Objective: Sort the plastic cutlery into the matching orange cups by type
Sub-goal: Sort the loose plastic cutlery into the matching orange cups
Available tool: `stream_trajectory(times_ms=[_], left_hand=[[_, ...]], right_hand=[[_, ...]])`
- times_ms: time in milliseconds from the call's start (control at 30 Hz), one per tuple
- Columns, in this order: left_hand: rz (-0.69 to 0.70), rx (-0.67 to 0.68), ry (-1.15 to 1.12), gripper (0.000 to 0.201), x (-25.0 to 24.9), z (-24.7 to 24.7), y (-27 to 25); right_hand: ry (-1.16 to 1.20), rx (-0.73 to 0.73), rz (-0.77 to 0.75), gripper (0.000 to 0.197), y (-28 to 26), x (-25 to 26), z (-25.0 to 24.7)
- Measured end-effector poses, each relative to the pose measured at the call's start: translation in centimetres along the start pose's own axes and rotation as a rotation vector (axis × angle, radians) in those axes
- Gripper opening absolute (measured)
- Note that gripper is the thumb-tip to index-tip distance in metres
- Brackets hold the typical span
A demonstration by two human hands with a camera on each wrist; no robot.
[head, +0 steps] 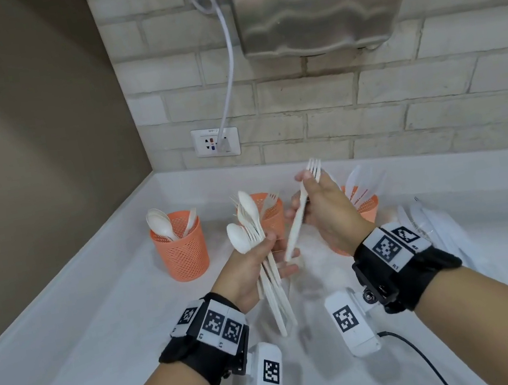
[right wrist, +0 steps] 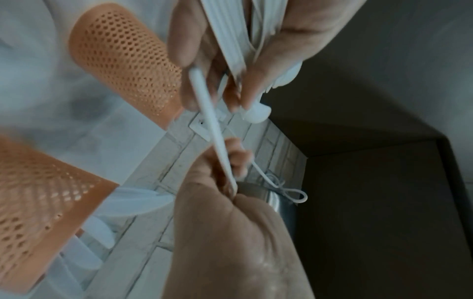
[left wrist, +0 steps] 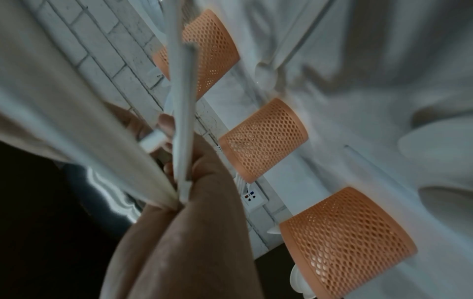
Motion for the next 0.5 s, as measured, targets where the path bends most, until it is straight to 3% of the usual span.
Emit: stream_trajectory(times_ms=[100,233,333,500], left_hand=[[0.021,-0.016,0.070,0.010,0.0,-0.1,0.0],[0.036,-0.044,0.148,0.014,-0.3,0.4,0.1],[0.035,-0.047,0.114,0.023,-0.5,0.2,0.0],[0.067,-0.070,0.000,0.024,-0.9,-0.5,0.1]], right_hand=[[-0.186,0.128,-0.064,0.020,-0.6,1.0,1.6],[-0.422,0.352,-0.022,0.015,-1.9,-0.7,4.6],[-0.474,0.311,-0.014,0.007,-2.1,-1.0,4.2],[-0.356,0.280,-0.080,0.011,-2.4,-0.3,3.6]])
Point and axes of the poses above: each hand's wrist, its own y-axis towards the middle knuckle, its own z-axis out of the palm, x = y × z, the point moved 9 cm from there along y, towards the middle knuckle, and after that the axes turned 1 degree about -z, right-handed, at the moved point
